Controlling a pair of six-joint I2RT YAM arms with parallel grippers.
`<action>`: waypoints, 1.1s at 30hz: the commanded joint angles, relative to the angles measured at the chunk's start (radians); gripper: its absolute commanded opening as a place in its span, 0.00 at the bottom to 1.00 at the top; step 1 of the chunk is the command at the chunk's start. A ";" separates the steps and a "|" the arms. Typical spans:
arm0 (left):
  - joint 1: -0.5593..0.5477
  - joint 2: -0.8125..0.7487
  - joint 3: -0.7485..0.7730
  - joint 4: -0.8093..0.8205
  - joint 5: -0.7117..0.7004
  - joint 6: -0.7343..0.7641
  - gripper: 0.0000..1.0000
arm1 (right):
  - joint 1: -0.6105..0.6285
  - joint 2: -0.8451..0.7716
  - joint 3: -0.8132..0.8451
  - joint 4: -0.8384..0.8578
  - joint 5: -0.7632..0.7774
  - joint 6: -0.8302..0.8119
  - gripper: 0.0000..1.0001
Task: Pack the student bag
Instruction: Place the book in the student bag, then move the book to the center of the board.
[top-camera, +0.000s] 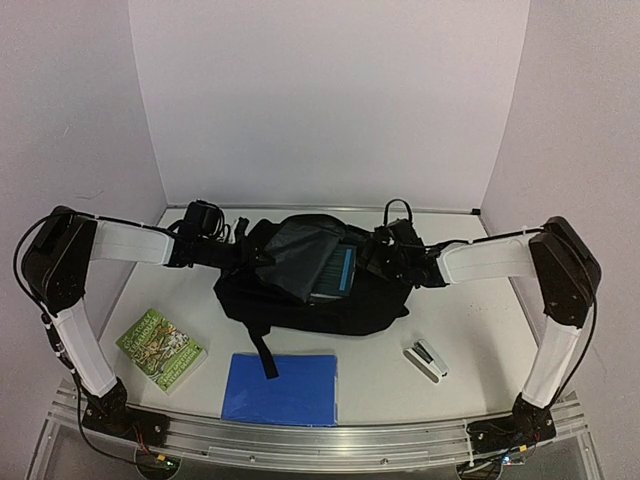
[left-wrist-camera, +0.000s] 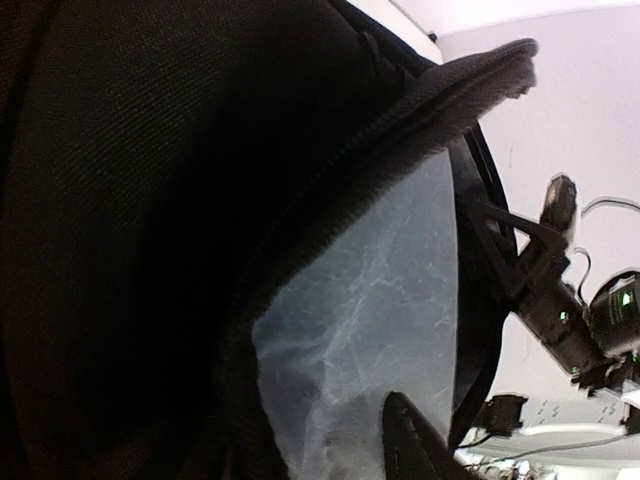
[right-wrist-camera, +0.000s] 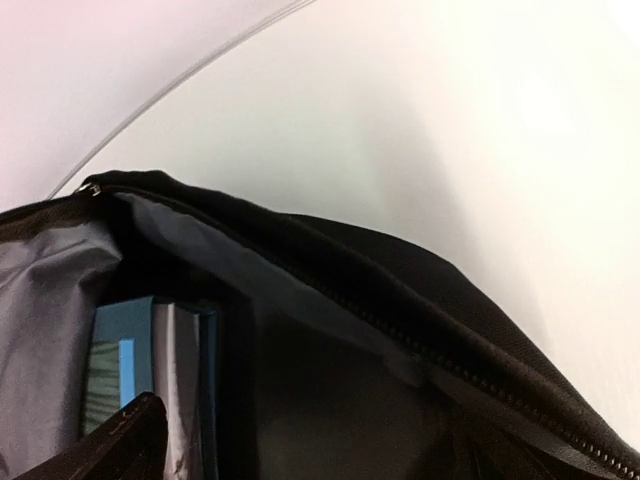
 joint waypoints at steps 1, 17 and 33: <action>0.017 -0.116 0.019 -0.097 -0.094 0.051 0.70 | -0.004 -0.127 0.038 0.001 -0.074 -0.164 0.98; 0.381 -0.541 -0.286 -0.517 -0.354 -0.093 1.00 | 0.099 -0.297 0.050 0.090 -0.376 -0.259 0.98; 0.511 -0.730 -0.456 -0.876 -0.818 -0.397 1.00 | 0.138 -0.236 0.003 0.173 -0.410 -0.204 0.98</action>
